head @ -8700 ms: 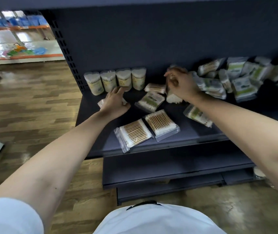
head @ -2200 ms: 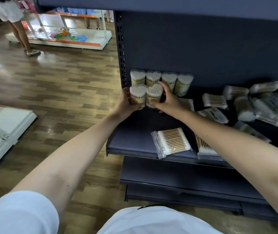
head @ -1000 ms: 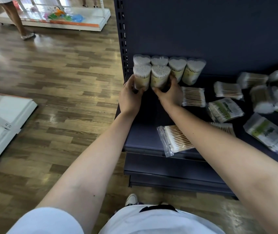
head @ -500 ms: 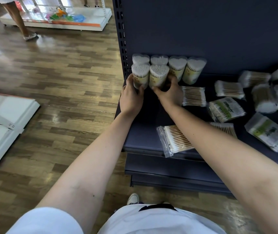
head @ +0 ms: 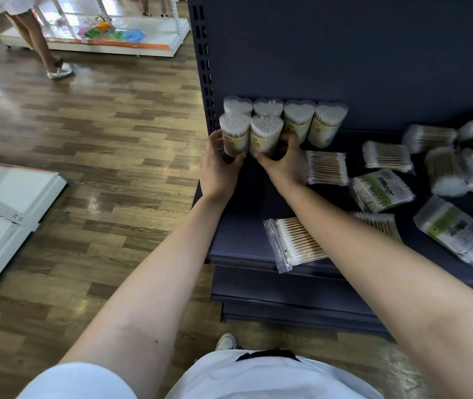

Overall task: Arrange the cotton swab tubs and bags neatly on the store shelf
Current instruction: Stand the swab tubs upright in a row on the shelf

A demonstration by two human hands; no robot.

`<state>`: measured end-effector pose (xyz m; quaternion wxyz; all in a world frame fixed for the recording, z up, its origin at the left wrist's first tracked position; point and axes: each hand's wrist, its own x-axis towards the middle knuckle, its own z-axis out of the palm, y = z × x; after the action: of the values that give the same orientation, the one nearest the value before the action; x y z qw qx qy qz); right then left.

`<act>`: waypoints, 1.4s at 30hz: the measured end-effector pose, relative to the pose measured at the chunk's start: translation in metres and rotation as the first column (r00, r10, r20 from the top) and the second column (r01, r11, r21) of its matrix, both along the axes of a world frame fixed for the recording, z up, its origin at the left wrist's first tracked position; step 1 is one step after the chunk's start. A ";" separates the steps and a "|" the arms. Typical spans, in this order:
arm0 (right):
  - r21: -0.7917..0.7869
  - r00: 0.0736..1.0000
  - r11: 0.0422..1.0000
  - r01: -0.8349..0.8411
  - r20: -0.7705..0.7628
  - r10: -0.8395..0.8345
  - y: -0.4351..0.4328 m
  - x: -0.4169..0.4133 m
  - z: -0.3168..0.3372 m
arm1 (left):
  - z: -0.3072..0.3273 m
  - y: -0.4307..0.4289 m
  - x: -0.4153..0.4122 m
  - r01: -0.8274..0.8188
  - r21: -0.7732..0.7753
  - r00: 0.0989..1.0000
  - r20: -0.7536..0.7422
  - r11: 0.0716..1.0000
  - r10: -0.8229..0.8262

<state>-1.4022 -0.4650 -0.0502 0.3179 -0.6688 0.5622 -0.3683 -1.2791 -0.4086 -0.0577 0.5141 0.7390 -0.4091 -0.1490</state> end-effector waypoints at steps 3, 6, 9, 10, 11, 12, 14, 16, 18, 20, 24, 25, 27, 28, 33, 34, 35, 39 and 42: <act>0.012 1.000 1.000 -0.001 0.005 0.001 0.000 0.000 0.000 | 0.000 0.000 0.000 -0.018 0.002 1.000 0.000 1.000 0.018; 0.025 1.000 1.000 0.016 0.023 -0.016 -0.001 0.001 0.000 | 0.000 -0.001 -0.001 -0.042 0.002 0.999 0.015 0.999 0.042; 0.027 0.998 0.999 0.038 0.041 -0.039 -0.002 0.002 -0.001 | 0.001 -0.001 -0.002 -0.049 0.001 0.999 0.005 0.999 0.049; 0.027 0.998 0.999 0.042 0.039 -0.043 -0.002 0.002 -0.001 | 0.001 -0.002 -0.002 -0.049 0.002 0.999 0.001 0.999 0.049; 0.027 0.998 0.999 0.046 0.038 -0.047 -0.003 0.002 -0.002 | 0.001 -0.001 -0.002 -0.047 0.002 0.999 0.002 0.999 0.047; 0.028 0.998 0.998 0.050 0.037 -0.051 -0.004 0.002 -0.002 | 0.001 -0.001 -0.002 -0.045 -0.001 0.999 0.004 0.999 0.045; 0.028 0.998 0.998 0.057 0.036 -0.058 -0.004 0.002 -0.003 | 0.001 -0.001 -0.002 -0.041 -0.007 0.999 0.010 0.999 0.041; 0.026 0.998 0.998 0.061 0.031 -0.061 -0.005 0.002 -0.004 | 0.000 -0.001 -0.001 -0.034 -0.002 0.999 0.013 0.999 0.034; 0.030 0.998 0.998 0.059 0.027 -0.060 -0.005 0.003 -0.004 | -0.001 -0.002 0.000 -0.025 0.006 1.000 0.009 1.000 0.025; 0.032 0.998 0.998 0.055 0.026 -0.056 -0.005 0.002 -0.004 | -0.002 -0.002 0.000 -0.020 0.010 1.000 0.002 1.000 0.020; 0.015 0.997 0.999 0.050 0.054 -0.051 -0.004 0.000 -0.001 | -0.001 -0.002 0.000 -0.018 0.013 1.000 -0.003 1.000 0.018; 0.011 0.997 0.999 0.049 0.066 -0.050 -0.003 0.000 -0.001 | 0.000 -0.002 0.000 -0.015 0.007 1.000 -0.007 1.000 0.015; 0.008 0.995 0.999 0.044 0.086 -0.045 -0.003 -0.001 0.000 | 0.001 -0.001 -0.001 -0.007 -0.001 1.000 -0.010 1.000 0.007; 0.008 0.995 0.999 0.042 0.094 -0.042 -0.002 0.000 -0.001 | 0.001 0.000 -0.001 -0.005 -0.004 1.000 -0.010 1.000 0.005; 0.022 0.988 0.999 0.031 0.151 -0.034 0.001 0.001 0.003 | 0.008 0.004 -0.006 -0.026 -0.052 0.998 -0.059 0.998 0.023; 0.023 0.987 0.999 0.025 0.161 -0.028 0.002 0.001 0.004 | 0.010 0.005 -0.007 -0.034 -0.072 0.996 -0.084 0.997 0.028; 0.026 0.985 1.000 0.018 0.169 -0.022 0.003 0.002 0.005 | 0.011 0.007 -0.008 -0.042 -0.091 0.993 -0.110 0.995 0.032; 0.050 0.969 0.999 0.007 0.245 -0.019 0.008 -0.003 0.014 | 0.018 0.015 -0.008 -0.058 -0.151 0.989 -0.144 0.987 0.036; -0.064 0.969 0.998 0.026 0.246 -0.010 0.009 -0.013 0.028 | 0.023 0.021 -0.009 -0.004 -0.221 0.998 -0.065 0.975 -0.011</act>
<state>-1.4151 -0.4560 -0.0223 0.3592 -0.6231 0.5121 -0.4696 -1.2886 -0.3877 -0.0348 0.6062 0.6712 -0.4071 -0.1278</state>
